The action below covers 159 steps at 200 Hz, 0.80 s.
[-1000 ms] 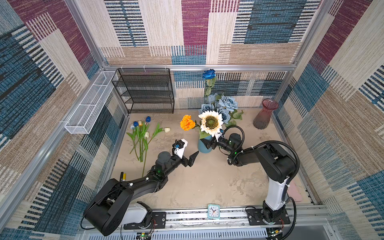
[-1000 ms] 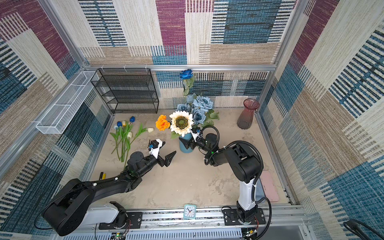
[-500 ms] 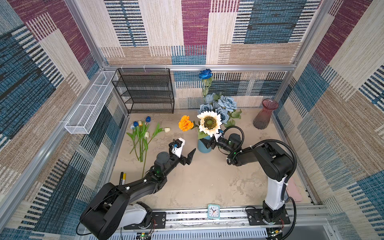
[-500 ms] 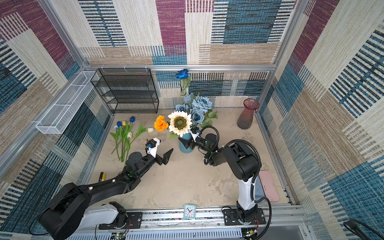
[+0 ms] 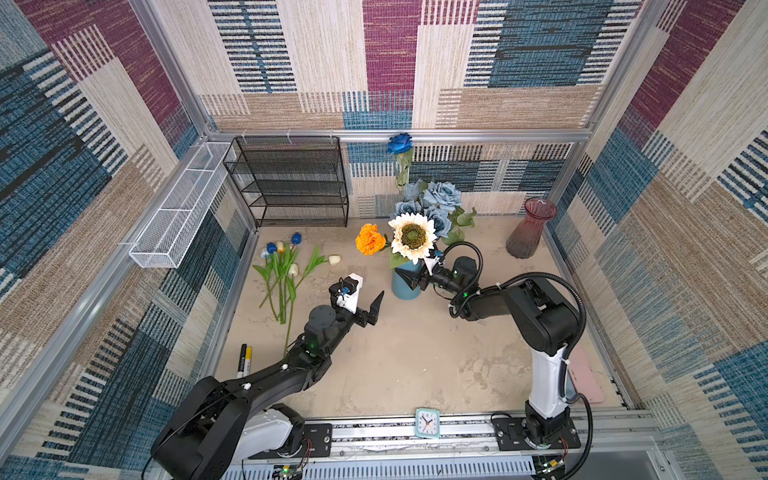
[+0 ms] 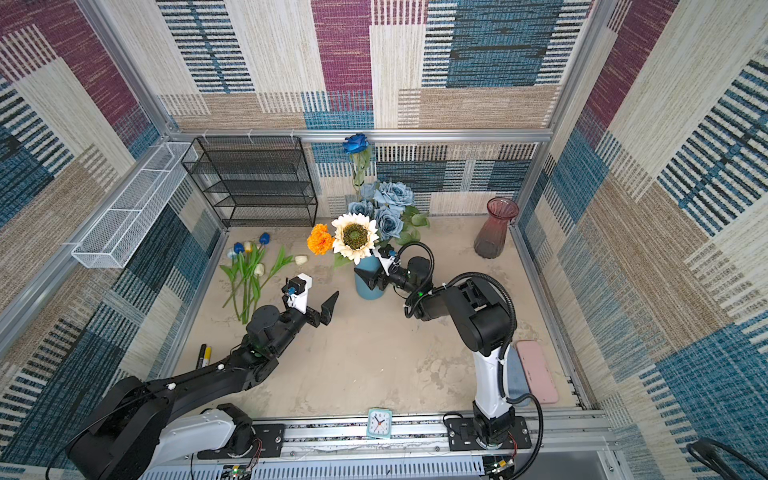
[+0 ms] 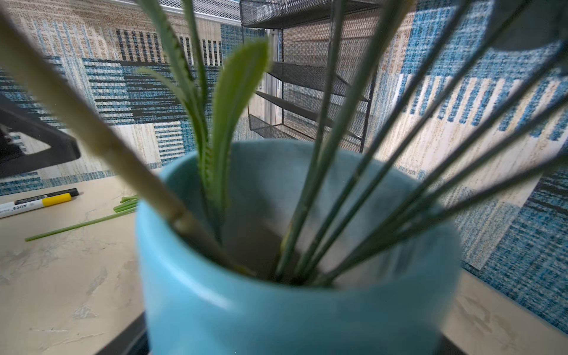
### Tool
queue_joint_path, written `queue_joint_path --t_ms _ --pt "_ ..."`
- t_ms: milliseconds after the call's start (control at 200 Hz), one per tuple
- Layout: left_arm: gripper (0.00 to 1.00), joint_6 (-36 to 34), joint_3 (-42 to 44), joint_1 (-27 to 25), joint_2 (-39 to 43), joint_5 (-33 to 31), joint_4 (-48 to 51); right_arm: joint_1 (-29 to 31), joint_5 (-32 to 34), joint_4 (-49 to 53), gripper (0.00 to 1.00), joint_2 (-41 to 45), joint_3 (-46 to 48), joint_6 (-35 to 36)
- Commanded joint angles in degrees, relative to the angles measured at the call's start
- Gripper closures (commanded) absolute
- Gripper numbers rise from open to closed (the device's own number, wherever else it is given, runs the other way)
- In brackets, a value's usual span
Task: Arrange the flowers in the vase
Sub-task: 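Slide the held light-blue vase farther from the robot with the right gripper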
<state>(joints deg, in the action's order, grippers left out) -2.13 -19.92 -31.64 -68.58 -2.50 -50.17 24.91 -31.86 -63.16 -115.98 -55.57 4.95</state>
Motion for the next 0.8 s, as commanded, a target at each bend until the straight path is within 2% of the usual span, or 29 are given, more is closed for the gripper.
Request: queue_joint_path --t_ms 0,280,506,701,791 --pt "0.04 -2.0 0.2 0.1 0.3 -1.8 -0.3 -1.0 -2.7 -5.6 0.68 -1.7 -4.8 -0.9" --pt "0.03 -1.7 1.5 0.3 1.6 -2.7 -0.5 -3.0 -5.9 0.3 0.69 -15.6 -29.1 1.2" --pt "0.03 -1.7 1.0 0.5 2.5 -3.1 0.9 -3.4 -5.6 11.5 0.70 -32.8 -59.8 0.8" --pt "0.03 -1.5 0.2 0.5 2.8 -0.8 2.9 -3.4 -5.3 24.5 0.70 -50.5 -92.3 -1.4" --pt "0.03 -1.5 0.0 0.5 2.9 -0.7 3.9 -3.3 -4.6 24.9 0.69 -53.8 -97.4 -2.5"
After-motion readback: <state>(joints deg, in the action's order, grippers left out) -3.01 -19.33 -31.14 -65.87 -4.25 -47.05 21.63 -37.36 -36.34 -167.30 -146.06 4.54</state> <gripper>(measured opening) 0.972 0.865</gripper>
